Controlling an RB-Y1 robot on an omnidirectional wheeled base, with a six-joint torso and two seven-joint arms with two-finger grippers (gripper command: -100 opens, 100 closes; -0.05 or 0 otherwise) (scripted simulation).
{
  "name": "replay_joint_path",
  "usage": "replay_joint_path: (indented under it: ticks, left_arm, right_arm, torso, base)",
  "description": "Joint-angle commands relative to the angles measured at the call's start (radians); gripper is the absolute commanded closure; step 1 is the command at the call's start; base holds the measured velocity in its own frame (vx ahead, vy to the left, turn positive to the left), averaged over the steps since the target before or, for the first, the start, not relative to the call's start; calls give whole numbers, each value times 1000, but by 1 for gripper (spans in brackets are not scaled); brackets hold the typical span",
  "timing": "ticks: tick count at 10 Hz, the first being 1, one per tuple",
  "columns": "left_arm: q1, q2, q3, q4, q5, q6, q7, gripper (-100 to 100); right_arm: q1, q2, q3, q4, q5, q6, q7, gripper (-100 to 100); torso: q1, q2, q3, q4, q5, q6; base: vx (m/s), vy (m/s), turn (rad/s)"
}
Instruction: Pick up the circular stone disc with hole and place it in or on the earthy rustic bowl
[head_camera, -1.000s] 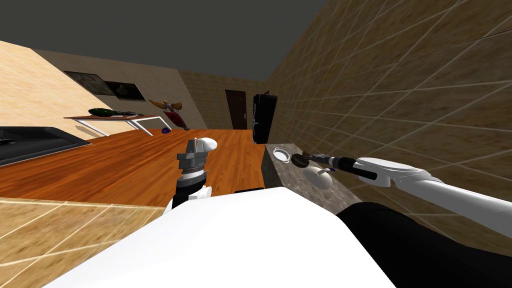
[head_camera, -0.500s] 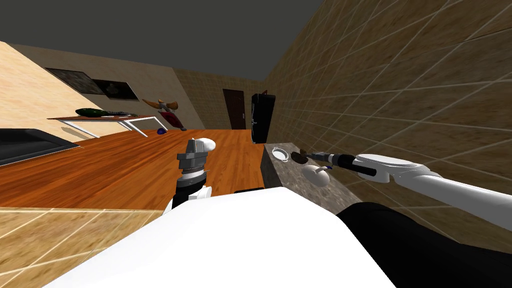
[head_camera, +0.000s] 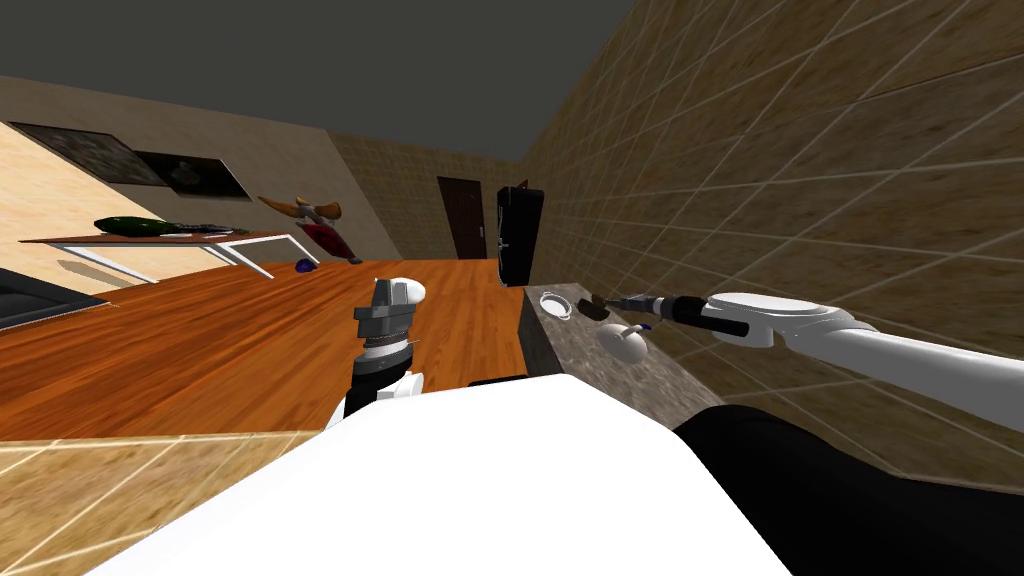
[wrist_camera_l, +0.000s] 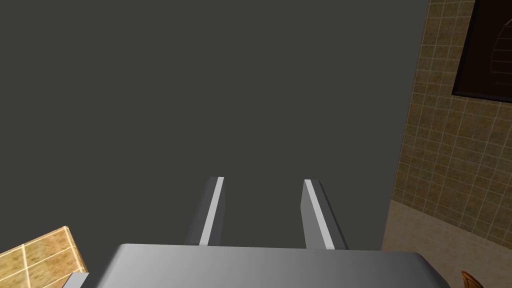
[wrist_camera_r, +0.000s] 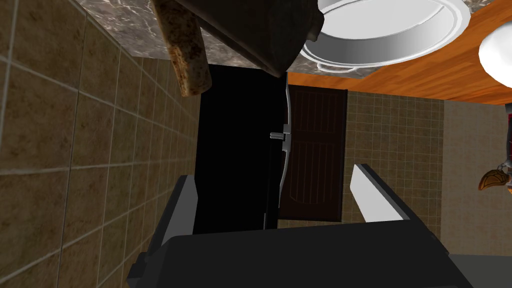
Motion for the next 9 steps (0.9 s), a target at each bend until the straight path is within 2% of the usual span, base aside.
replay_joint_path:
  ticks: [1,2,3,4,9]
  left_arm:
    - [0,0,0,0,0,0,0,0]
    - [0,0,0,0,0,0,0,0]
    - [0,0,0,0,0,0,0,0]
    - [0,0,0,0,0,0,0,0]
    - [0,0,0,0,0,0,0,0]
  right_arm:
    - [-2,-32,-10,5,-9,-8,-18,-100]
    - [2,-50,-20,2,-13,-10,-28,-100]
    - [8,-40,-20,-7,-8,0,-24,-100]
    - [8,-42,-22,-7,-9,0,-27,0]
    - [8,-42,-21,-7,-8,0,-27,0]
  torso:
    - [0,0,0,0,0,0]
    - [0,0,0,0,0,0]
    - [0,0,0,0,0,0]
    - [0,-1,0,0,0,0]
    - [-1,-1,-1,0,0,0]
  base:
    - [-16,3,-89]
    - [-16,3,-96]
    - [-7,3,-17]
    - [0,0,0]
    - [0,0,0]
